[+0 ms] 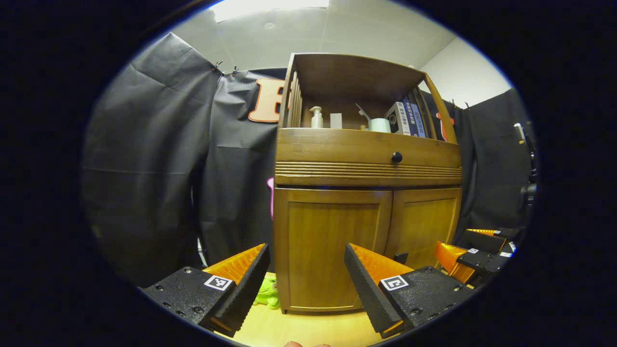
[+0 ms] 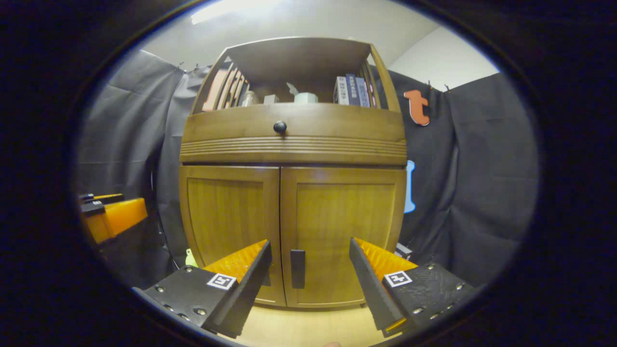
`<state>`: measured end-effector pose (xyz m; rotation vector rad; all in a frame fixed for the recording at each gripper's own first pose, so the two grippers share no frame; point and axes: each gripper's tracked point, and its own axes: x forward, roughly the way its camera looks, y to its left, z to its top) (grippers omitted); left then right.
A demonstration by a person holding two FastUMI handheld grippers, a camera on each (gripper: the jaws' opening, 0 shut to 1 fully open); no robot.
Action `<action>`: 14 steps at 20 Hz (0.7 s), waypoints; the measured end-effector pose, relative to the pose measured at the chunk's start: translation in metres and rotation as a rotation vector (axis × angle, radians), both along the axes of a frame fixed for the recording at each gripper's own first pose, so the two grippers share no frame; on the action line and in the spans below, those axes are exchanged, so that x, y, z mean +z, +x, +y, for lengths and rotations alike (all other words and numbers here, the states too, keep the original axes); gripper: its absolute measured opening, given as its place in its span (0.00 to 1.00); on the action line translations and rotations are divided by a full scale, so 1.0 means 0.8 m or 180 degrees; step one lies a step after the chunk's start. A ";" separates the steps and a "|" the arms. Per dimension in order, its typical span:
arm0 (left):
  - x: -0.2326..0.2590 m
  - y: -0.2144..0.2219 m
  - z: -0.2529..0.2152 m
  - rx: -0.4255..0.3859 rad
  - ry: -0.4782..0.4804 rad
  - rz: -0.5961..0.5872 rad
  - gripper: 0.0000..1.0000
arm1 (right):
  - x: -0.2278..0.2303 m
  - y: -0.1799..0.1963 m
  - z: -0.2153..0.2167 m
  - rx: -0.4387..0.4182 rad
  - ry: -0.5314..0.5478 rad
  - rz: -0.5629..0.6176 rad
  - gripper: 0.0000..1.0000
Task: Open the right door of the double-door shoe cabinet with the right hand, and open the left door with the left hand.
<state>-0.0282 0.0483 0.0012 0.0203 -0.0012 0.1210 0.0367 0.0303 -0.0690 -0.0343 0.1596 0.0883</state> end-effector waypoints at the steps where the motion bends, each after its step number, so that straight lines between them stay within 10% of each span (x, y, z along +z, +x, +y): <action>1: 0.001 -0.003 0.013 0.0072 0.0039 -0.0002 0.92 | -0.011 0.008 0.006 0.0033 -0.0010 0.0057 0.96; 14: -0.007 -0.016 0.126 0.0821 0.0096 0.0050 0.92 | -0.134 0.125 0.039 0.0083 -0.0166 0.0610 0.70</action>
